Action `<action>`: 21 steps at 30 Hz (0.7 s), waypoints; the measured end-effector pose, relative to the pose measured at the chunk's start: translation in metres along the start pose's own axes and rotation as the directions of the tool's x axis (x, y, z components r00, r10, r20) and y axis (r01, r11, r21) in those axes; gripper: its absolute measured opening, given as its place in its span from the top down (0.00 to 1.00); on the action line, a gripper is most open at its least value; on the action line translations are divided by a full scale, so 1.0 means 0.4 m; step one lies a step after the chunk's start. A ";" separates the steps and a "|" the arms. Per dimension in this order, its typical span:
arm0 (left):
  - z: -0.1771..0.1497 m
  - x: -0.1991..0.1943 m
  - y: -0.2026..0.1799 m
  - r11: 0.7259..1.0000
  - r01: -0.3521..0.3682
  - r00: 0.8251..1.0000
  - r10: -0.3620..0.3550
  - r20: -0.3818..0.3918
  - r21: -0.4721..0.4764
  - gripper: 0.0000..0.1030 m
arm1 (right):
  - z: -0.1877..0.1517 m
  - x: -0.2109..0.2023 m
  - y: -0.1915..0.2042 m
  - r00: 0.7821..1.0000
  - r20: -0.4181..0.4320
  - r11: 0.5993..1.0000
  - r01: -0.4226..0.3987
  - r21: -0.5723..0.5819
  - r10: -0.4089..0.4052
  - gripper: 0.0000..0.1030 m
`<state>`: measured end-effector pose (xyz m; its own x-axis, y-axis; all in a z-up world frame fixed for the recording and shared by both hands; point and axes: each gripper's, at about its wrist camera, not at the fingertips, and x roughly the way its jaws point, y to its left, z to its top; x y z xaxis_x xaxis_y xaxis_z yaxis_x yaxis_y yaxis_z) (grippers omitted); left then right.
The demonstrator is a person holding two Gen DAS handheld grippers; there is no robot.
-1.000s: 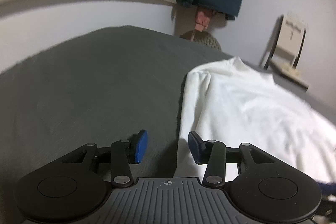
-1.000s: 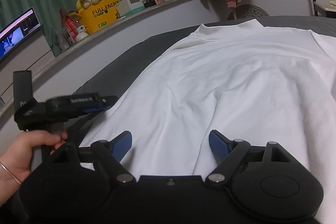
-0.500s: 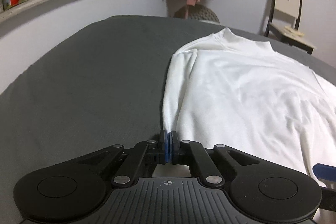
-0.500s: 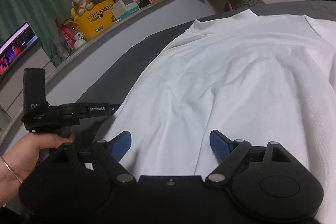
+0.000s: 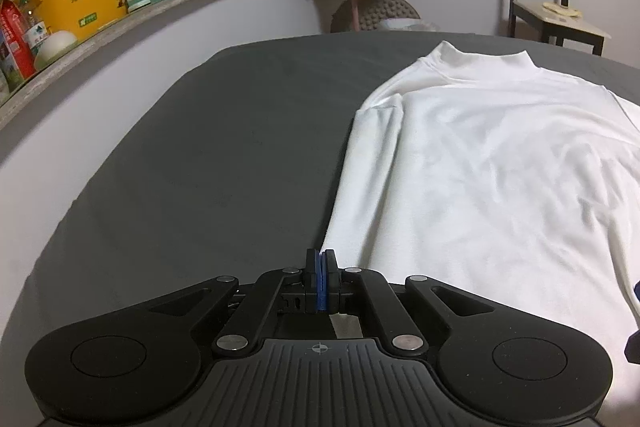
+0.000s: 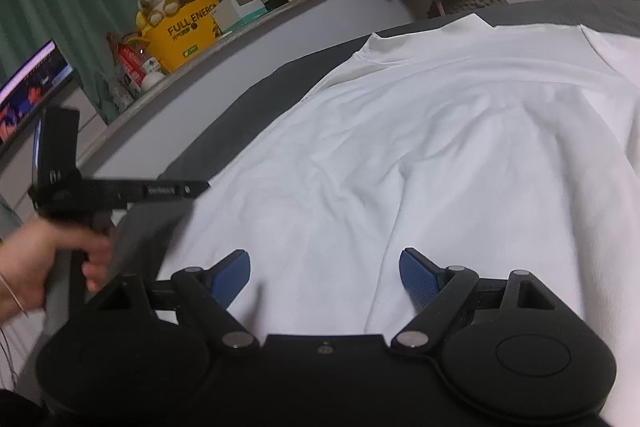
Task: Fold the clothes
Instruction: 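Pull the side edge outward with the left tool and release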
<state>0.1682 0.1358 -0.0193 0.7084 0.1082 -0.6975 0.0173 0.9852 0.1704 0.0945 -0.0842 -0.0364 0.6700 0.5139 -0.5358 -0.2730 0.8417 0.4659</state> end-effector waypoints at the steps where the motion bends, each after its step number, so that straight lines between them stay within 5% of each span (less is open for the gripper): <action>1: 0.008 0.009 0.011 1.000 0.007 1.000 -0.007 -0.006 -0.015 1.00 | -0.002 0.000 0.003 1.000 -0.002 1.000 0.006 -0.016 -0.006 0.21; 13: 0.100 0.070 0.100 0.984 -0.105 0.991 0.116 -0.068 0.142 1.00 | -0.020 0.001 0.027 0.999 -0.006 0.990 0.051 -0.132 -0.052 0.21; 21: 0.193 0.155 0.120 0.927 -0.230 0.961 0.264 -0.080 0.298 1.00 | -0.016 0.000 0.022 0.998 -0.016 0.990 0.050 -0.134 -0.053 0.21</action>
